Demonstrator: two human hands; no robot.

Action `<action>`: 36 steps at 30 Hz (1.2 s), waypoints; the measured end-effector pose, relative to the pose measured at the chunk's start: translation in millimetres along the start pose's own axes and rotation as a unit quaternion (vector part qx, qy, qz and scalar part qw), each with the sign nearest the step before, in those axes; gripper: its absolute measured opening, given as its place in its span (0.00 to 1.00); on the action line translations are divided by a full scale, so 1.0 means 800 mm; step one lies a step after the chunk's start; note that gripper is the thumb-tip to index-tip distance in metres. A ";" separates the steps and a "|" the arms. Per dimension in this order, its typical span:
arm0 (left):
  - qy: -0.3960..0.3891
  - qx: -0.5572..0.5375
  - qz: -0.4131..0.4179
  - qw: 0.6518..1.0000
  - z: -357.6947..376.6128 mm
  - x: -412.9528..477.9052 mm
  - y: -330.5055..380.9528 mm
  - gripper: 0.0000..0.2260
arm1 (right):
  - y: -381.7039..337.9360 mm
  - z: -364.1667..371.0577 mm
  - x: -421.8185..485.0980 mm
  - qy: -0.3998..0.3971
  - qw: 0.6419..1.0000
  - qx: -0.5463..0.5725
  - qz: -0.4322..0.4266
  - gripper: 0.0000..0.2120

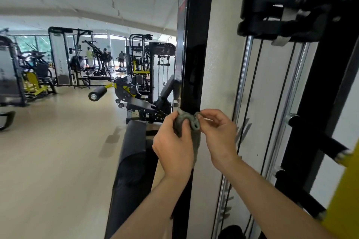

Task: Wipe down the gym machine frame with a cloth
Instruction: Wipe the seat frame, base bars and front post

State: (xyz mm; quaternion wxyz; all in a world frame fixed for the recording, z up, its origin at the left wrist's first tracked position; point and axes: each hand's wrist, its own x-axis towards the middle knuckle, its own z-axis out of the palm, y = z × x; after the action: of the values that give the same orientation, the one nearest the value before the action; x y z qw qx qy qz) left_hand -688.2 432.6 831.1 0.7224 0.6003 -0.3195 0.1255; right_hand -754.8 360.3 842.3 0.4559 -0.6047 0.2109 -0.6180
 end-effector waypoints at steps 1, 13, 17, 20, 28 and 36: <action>-0.007 0.007 0.003 1.000 -0.001 0.005 0.004 0.12 | -0.002 0.000 0.003 0.001 1.000 0.006 0.000 0.05; -0.052 0.045 0.016 0.998 -0.006 0.065 0.074 0.11 | -0.045 0.014 0.051 -0.017 0.998 0.045 -0.035 0.10; -0.054 0.036 0.019 0.998 -0.002 0.088 0.103 0.10 | -0.071 0.021 0.073 -0.014 0.998 0.050 -0.035 0.09; -0.052 0.027 0.023 0.998 0.001 0.107 0.123 0.08 | -0.096 0.024 0.092 -0.023 0.998 0.050 -0.042 0.11; -0.055 0.019 0.054 0.997 0.003 0.171 0.198 0.09 | -0.180 0.039 0.149 -0.040 0.997 0.045 -0.050 0.10; -0.078 0.031 0.079 0.993 0.002 0.221 0.257 0.10 | -0.252 0.064 0.183 0.024 0.995 0.009 -0.092 0.08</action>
State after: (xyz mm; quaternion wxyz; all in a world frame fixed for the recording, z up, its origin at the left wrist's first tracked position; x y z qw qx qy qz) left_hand -669.8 446.0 1100.9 0.6641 0.6033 -0.4172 0.1449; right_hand -747.6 355.4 1096.8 0.3971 -0.6026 0.1595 -0.6736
